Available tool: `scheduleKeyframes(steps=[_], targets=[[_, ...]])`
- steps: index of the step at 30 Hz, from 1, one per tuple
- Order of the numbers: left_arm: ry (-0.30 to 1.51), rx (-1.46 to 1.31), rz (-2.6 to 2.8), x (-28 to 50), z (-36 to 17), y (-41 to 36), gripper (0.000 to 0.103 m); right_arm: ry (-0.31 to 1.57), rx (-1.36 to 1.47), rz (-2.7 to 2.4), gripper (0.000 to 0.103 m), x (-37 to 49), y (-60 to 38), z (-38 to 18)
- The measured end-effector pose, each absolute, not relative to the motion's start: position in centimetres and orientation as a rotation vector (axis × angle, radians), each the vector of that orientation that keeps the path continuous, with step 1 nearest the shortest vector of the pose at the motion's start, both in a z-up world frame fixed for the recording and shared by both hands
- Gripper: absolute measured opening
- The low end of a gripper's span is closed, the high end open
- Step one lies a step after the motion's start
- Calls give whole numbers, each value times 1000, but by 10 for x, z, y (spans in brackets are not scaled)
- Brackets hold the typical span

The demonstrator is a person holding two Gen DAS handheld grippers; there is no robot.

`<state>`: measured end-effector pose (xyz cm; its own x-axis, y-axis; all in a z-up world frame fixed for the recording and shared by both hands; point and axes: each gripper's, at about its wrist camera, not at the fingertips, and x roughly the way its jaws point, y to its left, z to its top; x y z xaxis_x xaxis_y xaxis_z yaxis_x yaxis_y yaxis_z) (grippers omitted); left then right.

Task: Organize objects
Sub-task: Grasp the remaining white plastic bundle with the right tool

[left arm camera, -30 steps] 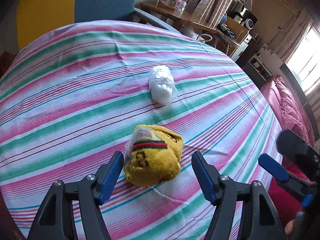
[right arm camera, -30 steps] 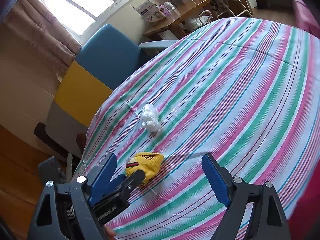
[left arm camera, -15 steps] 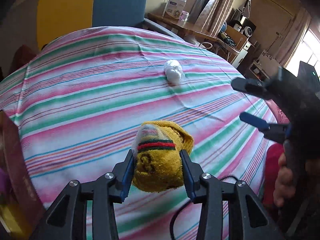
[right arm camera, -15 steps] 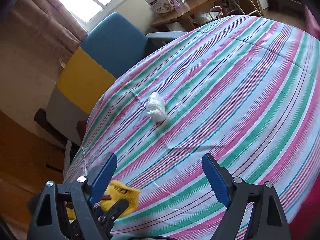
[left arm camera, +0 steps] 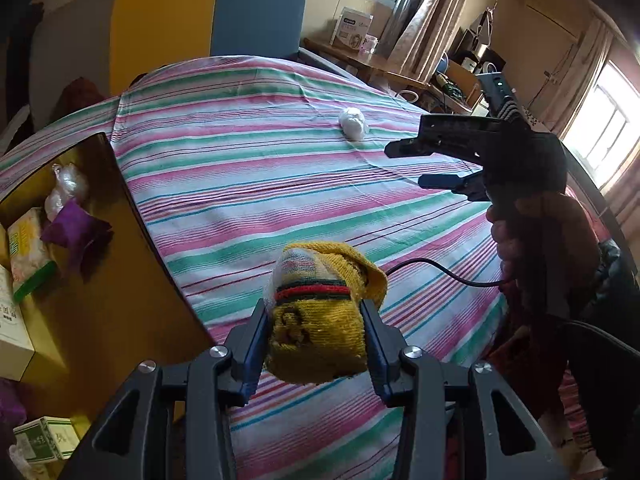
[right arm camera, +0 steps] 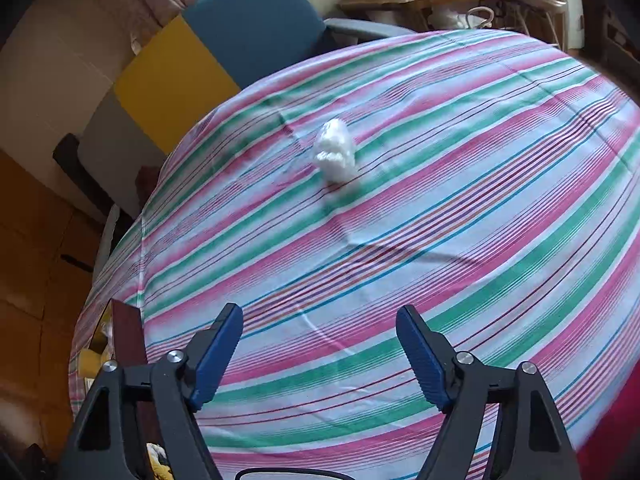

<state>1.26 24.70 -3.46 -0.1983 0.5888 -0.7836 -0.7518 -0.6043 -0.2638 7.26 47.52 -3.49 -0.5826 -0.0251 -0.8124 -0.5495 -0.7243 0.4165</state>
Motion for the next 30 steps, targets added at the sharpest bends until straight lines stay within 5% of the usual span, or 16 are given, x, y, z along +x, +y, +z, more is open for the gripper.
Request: scheduleKeyframes(steps=[3, 22, 23, 24, 30], targets=[[208, -1130, 1925, 13, -32, 231, 44, 891, -1322, 2345, 51, 60, 469, -38], [72, -1139, 1857, 8, -23, 207, 43, 749, -1276, 2146, 53, -78, 561, -55], [74, -1142, 1856, 11, -24, 207, 43, 728, -1293, 2152, 49, -82, 560, -58], [77, -1144, 1851, 11, -24, 208, 43, 691, -1322, 2159, 33, -86, 556, -61], [59, -1129, 1849, 12, -19, 209, 43, 479, -1429, 2336, 33, -75, 507, -48]])
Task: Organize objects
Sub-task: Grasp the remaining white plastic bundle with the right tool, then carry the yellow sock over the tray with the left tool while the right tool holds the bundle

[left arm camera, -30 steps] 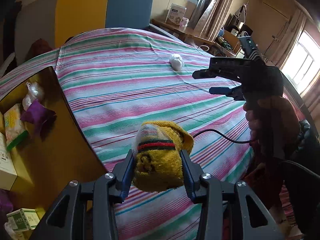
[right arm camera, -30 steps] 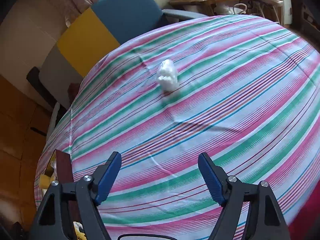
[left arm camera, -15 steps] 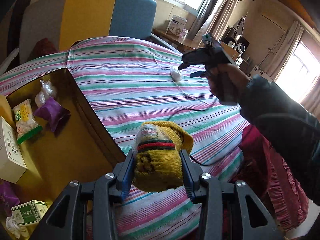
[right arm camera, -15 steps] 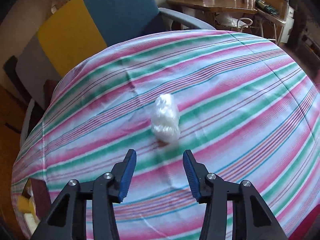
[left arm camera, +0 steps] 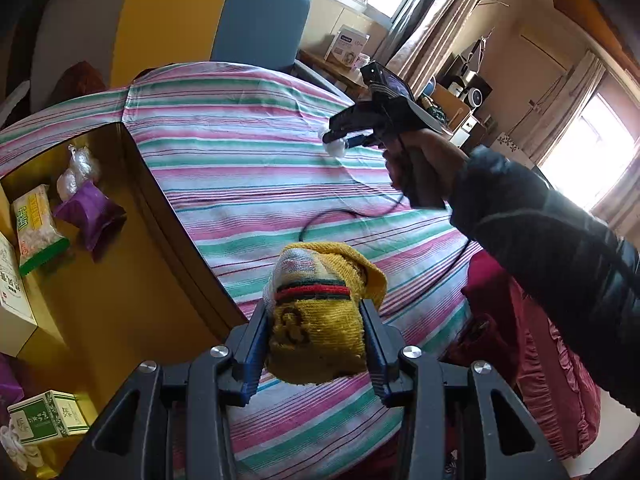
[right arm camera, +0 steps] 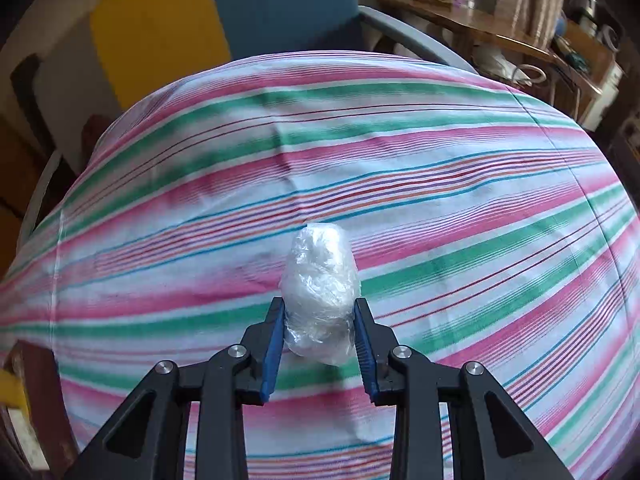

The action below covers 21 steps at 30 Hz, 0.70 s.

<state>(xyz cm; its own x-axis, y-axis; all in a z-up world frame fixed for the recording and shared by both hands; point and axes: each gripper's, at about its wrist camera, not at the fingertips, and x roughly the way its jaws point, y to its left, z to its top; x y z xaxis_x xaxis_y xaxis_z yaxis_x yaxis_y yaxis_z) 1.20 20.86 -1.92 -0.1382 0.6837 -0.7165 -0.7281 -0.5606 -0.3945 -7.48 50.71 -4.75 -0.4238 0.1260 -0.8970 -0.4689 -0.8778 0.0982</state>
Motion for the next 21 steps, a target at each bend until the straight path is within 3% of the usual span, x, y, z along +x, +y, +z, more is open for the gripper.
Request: scheduleKeyframes(steps=[8, 21], targets=[[62, -1124, 1920, 16, -12, 196, 43, 420, -1643, 2476, 33, -10, 414, -57], [91, -1153, 2107, 20, -12, 161, 43, 120, -1597, 2521, 33, 4, 369, -71]])
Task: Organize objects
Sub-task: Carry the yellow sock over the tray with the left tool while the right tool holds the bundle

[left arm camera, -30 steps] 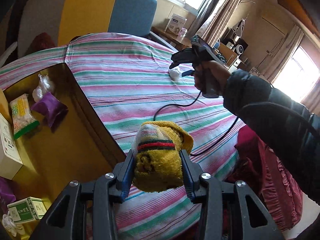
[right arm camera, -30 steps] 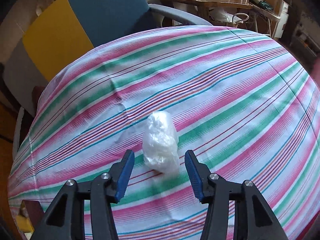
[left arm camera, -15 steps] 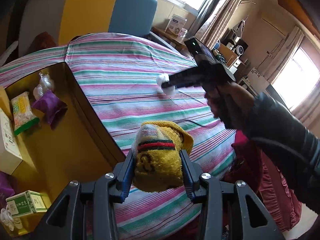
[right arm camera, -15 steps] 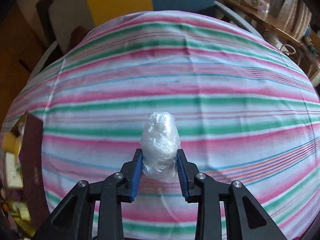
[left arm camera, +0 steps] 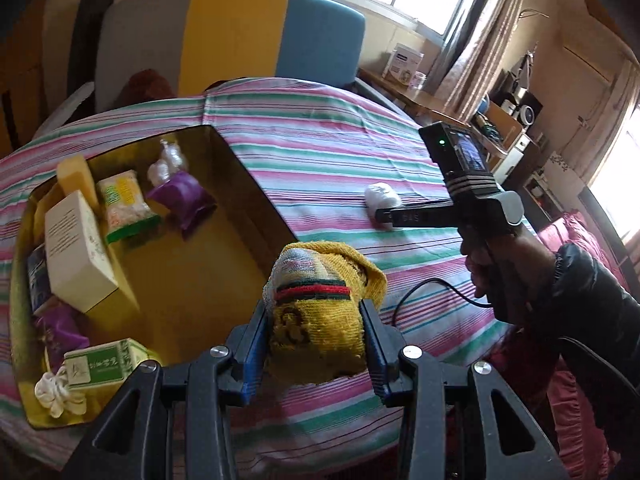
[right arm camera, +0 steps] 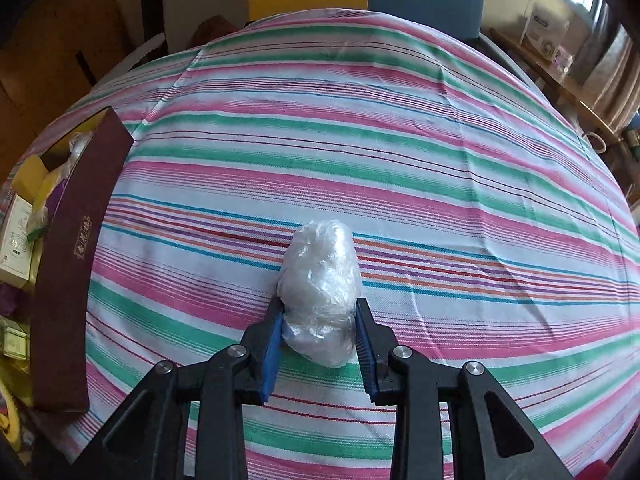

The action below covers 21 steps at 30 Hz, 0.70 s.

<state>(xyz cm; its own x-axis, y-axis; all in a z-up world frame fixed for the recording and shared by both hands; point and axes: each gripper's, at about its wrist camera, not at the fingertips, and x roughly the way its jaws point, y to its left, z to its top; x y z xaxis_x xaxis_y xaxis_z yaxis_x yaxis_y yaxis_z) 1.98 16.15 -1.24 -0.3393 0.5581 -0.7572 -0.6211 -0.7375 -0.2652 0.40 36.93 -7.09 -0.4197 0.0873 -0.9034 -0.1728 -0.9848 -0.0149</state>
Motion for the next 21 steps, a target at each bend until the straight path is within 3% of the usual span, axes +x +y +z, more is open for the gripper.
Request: scheduleKeyframes(steps=[21], targets=[[127, -1149, 2164, 28, -13, 148, 43, 134, -1626, 2494, 33, 7, 372, -69]])
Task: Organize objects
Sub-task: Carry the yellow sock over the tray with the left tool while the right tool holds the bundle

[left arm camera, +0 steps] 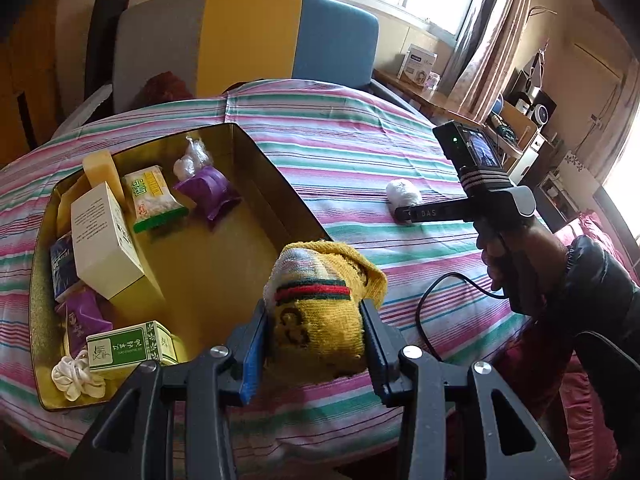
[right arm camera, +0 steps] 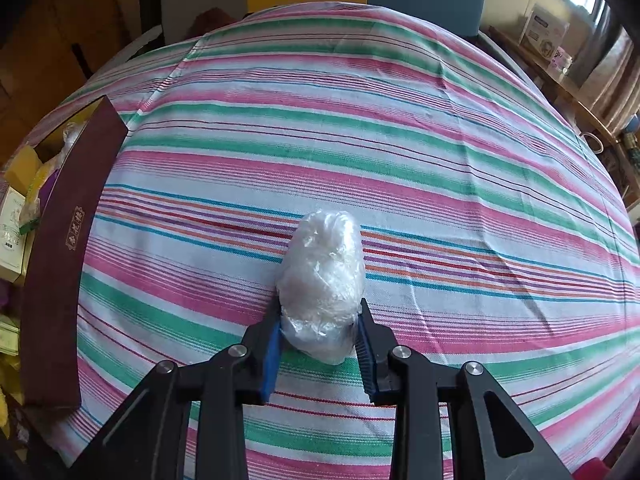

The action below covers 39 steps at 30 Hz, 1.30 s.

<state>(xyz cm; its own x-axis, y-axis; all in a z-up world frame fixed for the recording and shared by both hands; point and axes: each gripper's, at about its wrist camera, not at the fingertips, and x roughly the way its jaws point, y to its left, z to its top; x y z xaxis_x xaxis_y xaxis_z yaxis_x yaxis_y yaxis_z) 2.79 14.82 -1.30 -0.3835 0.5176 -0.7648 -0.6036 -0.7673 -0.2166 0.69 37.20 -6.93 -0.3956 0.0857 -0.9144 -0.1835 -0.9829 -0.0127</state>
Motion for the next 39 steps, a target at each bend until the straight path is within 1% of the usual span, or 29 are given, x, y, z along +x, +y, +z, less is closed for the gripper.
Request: scheduleKeyframes(steps=[7, 11, 15, 19, 21, 28, 31, 33, 38, 39], targets=[[76, -1144, 2170, 23, -10, 137, 43, 124, -1626, 2493, 33, 7, 371, -68], [1, -1150, 2233, 11, -3, 107, 43, 106, -1629, 2494, 33, 7, 370, -67], [-116, -1218, 2306, -8, -8, 69, 43, 112, -1633, 2494, 33, 7, 371, -68], [-121, -1277, 2334, -17, -17, 56, 43, 122, -1640, 2495, 33, 7, 373, -68], [-96, -1281, 2318, -19, -18, 65, 43, 119, -1642, 2496, 33, 7, 372, -68], [114, -1239, 2361, -43, -18, 110, 43, 130, -1647, 2501, 33, 7, 374, -68], [126, -1282, 2366, -66, -27, 118, 44, 135, -1649, 2502, 34, 7, 375, -69], [167, -1297, 2376, -74, -34, 123, 44, 139, -1649, 2502, 34, 7, 375, -69], [272, -1338, 2396, -92, -53, 135, 47, 136, -1651, 2505, 34, 6, 376, -69], [280, -1349, 2400, -93, -55, 135, 50, 138, -1651, 2505, 34, 6, 376, -69]])
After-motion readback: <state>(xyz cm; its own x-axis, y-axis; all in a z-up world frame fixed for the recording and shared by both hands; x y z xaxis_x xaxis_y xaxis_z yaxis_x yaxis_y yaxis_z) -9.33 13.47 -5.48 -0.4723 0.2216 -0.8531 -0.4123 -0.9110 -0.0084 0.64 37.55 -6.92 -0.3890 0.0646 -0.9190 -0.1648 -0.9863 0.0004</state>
